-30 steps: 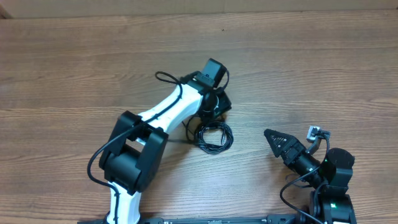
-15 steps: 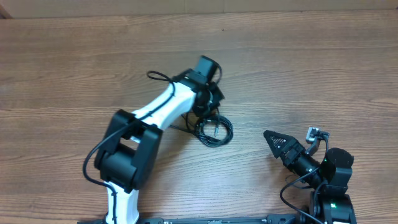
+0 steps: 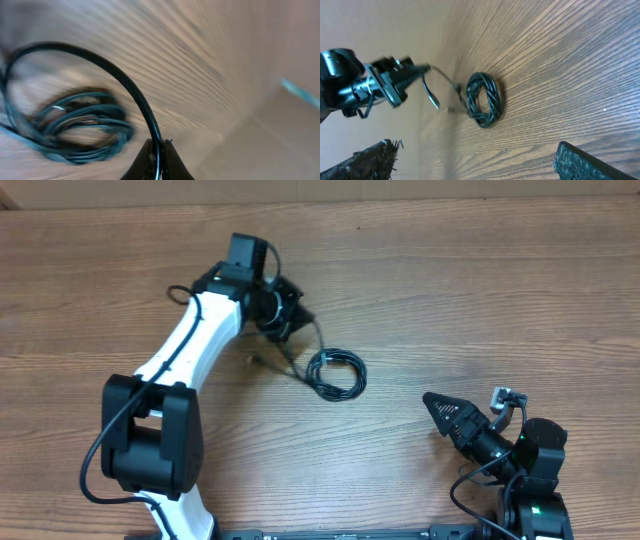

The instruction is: Untangle cables

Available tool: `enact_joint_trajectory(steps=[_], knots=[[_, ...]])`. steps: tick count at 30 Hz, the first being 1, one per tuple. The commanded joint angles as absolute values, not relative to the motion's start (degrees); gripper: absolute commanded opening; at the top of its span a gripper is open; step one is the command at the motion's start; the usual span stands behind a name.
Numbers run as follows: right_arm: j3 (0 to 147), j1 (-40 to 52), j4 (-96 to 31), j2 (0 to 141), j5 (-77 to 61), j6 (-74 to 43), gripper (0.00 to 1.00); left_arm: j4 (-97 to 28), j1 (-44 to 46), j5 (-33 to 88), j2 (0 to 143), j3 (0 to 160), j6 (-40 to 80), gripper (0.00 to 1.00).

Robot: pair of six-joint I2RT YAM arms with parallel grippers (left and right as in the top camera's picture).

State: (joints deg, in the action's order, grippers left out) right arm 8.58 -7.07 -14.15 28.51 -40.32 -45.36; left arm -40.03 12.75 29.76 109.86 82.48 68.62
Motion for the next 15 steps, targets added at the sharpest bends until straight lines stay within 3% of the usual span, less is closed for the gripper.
enact_joint_trajectory(steps=[1,8,13,15], knots=[[9.8,-6.8,-14.3,28.5,-40.6,-44.9,1.00,-44.4,12.2,12.7,109.1,82.7,72.3,0.05],[9.8,-6.8,-15.2,28.5,-40.5,-44.9,1.00,-52.3,12.2,-2.2,109.1,82.7,73.6,0.15],[9.8,-6.8,-15.8,28.5,-40.5,-44.9,1.00,-55.9,12.2,-4.6,109.1,82.7,69.5,0.04],[9.8,-6.8,-16.1,28.5,-40.5,-44.8,1.00,-57.4,12.2,-6.5,109.1,82.7,72.4,0.07]])
